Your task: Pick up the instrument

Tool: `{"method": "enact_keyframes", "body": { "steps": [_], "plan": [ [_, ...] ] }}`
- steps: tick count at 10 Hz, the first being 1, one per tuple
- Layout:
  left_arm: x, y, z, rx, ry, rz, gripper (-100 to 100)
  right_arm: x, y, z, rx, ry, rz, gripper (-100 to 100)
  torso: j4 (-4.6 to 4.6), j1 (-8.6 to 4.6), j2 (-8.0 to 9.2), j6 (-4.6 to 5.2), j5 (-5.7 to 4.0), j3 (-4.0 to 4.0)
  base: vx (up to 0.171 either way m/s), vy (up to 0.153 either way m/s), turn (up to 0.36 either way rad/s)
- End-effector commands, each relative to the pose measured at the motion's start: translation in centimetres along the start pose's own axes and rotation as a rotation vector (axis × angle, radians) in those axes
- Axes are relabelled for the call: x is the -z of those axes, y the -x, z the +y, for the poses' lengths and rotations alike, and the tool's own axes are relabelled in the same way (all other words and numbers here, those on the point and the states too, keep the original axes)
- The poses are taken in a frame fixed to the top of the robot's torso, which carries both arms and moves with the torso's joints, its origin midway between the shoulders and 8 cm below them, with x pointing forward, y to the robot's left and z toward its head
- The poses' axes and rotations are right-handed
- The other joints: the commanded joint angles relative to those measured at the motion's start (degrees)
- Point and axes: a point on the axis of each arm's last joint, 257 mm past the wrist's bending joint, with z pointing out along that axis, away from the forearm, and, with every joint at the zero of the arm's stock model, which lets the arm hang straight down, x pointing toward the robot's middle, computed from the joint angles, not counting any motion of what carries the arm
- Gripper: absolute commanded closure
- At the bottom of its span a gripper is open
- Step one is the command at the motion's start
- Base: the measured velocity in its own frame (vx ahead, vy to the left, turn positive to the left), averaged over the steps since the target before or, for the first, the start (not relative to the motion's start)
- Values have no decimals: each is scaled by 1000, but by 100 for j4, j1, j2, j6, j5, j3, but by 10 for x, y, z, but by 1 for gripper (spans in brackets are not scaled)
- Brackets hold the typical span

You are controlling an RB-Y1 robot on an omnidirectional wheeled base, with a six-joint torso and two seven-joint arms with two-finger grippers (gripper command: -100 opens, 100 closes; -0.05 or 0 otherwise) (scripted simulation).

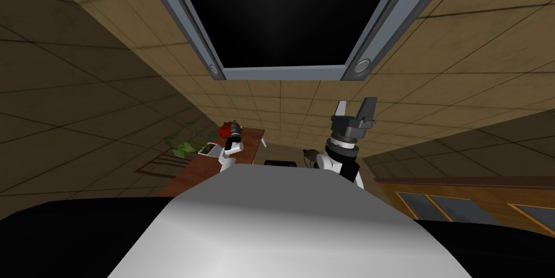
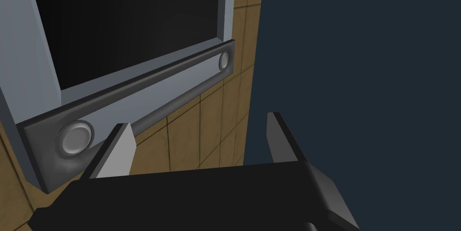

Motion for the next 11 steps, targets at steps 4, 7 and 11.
{"method": "enact_keyframes", "body": {
  "steps": [4, 7, 11],
  "plan": [
    [-3, 21, 58, 38, 151, -51, -100, 0, 0, 0, 0, 0, 0, 0, -1, 2, -4, 1, 0, -2, -5, 17, -55],
    [-6, 30, 97, 72, 262, -81, -100, 0, 0, 0, 0, 0, 0, 0, -2, 1, -8, -1, 0, -4, 10, 16, -51],
    [3, 39, 137, 86, 359, -108, -100, 0, 0, 0, 0, 0, 0, 0, -3, 0, -13, -2, 0, -8, 19, 13, -31]
  ]
}}
